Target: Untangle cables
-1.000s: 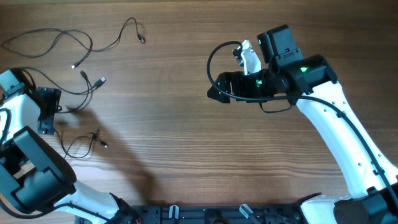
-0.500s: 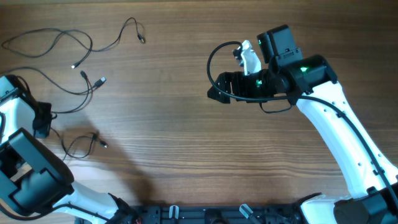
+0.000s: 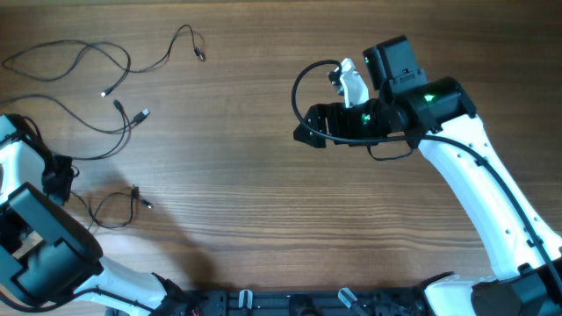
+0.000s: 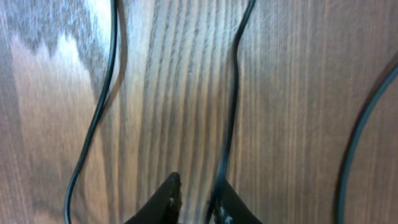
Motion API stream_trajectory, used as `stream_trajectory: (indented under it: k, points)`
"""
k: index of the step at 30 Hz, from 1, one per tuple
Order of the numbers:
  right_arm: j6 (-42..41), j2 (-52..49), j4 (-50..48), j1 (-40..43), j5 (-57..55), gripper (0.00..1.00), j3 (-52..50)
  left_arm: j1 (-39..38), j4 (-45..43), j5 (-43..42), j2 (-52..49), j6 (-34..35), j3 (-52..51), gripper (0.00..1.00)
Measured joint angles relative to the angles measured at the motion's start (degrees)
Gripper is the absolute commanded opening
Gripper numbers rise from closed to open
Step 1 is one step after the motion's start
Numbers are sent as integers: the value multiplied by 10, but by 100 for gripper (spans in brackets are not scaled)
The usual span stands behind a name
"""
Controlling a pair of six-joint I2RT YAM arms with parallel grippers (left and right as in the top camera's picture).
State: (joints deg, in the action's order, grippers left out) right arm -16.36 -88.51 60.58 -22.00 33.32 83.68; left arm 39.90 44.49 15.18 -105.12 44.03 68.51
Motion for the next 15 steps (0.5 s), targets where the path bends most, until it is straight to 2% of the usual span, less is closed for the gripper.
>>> stream_trajectory:
  k: [4,11,15]
  points:
    - [2,0,1,0,0,100,0,0,5,0,0,0,0,100]
    - [2,0,1,0,-1,100,0,0,36,-20,13,0,22,100]
    - [2,0,6,0,-19,100,0,0,60,-77,80,0,55,100]
